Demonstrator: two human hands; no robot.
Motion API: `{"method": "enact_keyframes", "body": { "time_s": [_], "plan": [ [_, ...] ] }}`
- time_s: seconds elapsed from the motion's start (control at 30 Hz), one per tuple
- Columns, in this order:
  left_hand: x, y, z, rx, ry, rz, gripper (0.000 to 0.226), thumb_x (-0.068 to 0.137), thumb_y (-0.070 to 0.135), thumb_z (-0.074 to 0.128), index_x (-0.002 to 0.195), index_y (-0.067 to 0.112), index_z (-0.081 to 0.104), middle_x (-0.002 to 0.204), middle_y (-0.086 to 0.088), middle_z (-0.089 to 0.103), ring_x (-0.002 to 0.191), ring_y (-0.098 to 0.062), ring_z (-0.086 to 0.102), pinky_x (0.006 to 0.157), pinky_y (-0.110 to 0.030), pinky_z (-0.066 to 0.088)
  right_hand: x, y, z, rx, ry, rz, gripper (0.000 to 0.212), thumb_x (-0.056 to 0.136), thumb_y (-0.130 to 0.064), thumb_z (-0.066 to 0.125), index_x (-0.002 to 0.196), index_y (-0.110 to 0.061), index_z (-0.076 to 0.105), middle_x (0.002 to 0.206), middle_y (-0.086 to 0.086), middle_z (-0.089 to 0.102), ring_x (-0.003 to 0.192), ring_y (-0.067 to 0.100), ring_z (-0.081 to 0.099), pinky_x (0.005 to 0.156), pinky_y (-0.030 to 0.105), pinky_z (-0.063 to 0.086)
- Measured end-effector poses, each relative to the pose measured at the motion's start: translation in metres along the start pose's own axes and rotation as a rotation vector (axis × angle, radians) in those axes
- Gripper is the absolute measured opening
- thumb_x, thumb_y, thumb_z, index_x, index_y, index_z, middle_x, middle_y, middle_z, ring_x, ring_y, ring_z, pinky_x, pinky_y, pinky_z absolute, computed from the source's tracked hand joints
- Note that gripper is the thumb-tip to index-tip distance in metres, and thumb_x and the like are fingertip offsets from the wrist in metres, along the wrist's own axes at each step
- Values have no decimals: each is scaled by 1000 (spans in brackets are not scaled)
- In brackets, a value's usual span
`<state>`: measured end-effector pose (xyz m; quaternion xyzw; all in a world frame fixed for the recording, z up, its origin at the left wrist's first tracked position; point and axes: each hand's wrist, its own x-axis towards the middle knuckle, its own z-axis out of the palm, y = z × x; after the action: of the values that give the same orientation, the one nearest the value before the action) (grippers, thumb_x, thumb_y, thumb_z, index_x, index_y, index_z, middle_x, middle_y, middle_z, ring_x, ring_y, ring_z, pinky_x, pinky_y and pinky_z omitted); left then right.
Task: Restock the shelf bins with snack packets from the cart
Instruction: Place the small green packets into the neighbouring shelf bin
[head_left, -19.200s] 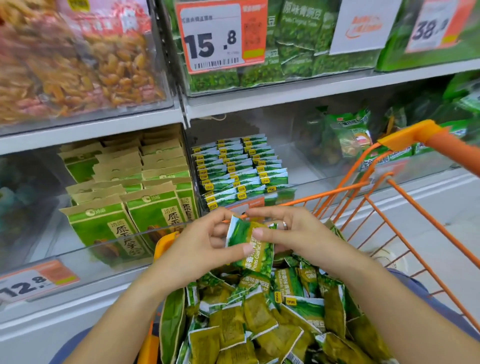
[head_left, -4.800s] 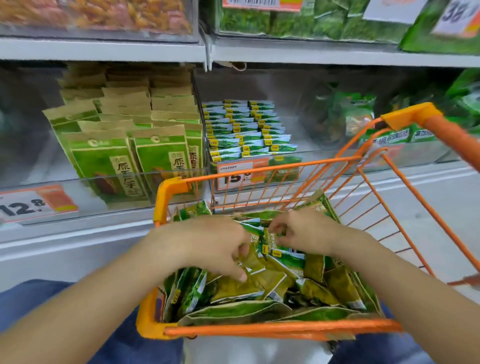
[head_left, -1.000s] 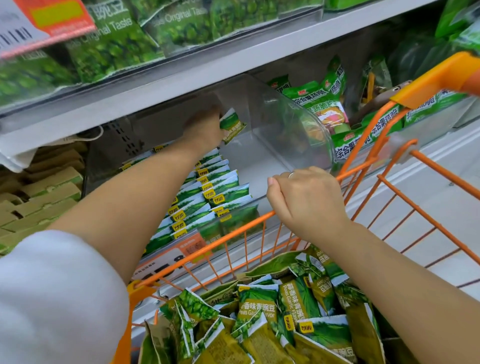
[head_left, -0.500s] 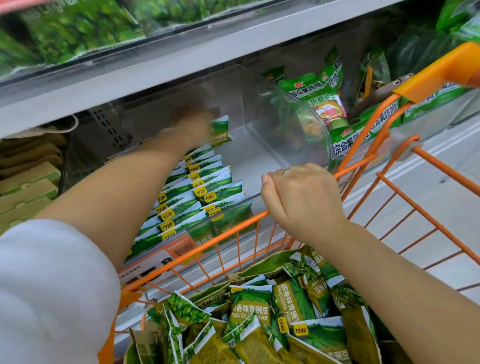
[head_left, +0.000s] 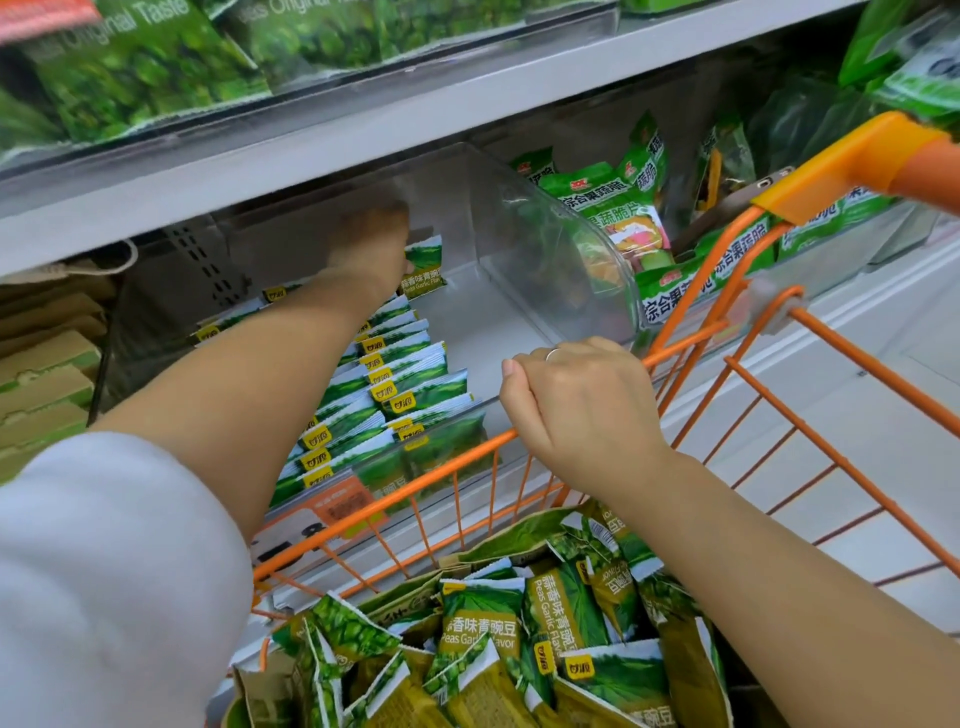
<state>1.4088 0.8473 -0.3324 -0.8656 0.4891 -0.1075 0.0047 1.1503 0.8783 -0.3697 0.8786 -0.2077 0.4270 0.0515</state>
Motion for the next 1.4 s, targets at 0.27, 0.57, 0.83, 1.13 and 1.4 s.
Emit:
{"method": "enact_keyframes", "body": {
  "time_s": [0.27, 0.57, 0.83, 1.13, 1.4],
  "plan": [
    [-87, 15, -60, -454, 204, -119, 13, 91, 38, 60, 92, 25, 56, 84, 3, 60, 88, -24, 59, 67, -29, 38, 12, -3, -21, 138, -400, 149, 38, 95, -35, 39, 74, -17, 65, 64, -1, 60, 60, 22, 55, 54, 29, 40],
    [-276, 31, -66, -484, -484, 530, 28, 86, 39, 68, 110, 24, 64, 90, 12, 67, 80, -4, 60, 72, -21, 44, 16, -41, -93, 25, -791, -60, 25, 96, -34, 45, 116, -26, 59, 121, -2, 55, 102, 24, 58, 74, 34, 45],
    [-295, 45, -27, -142, -671, 703, 54, 80, 40, 73, 128, 22, 55, 120, -2, 55, 117, -22, 47, 88, -36, 45, -15, -59, -124, 91, -993, -48, 27, 95, -47, 42, 112, -34, 58, 105, -8, 67, 98, 16, 62, 88, 38, 47],
    [-295, 44, -57, -1000, 348, 278, 23, 81, 39, 66, 82, 29, 45, 88, 12, 57, 89, -10, 55, 75, -30, 45, -6, -62, -133, 824, -1082, 947, 74, 78, -73, 34, 88, -11, 73, 80, 4, 75, 77, 13, 72, 71, 28, 58],
    [-294, 44, -65, -1152, 278, 313, 38, 79, 30, 64, 114, 23, 51, 114, 11, 50, 112, -5, 51, 89, -29, 51, -13, -75, -125, 1354, -803, 1048, 43, 79, -40, 69, 109, -9, 70, 116, 28, 59, 109, 32, 63, 87, 34, 56]
  ]
}}
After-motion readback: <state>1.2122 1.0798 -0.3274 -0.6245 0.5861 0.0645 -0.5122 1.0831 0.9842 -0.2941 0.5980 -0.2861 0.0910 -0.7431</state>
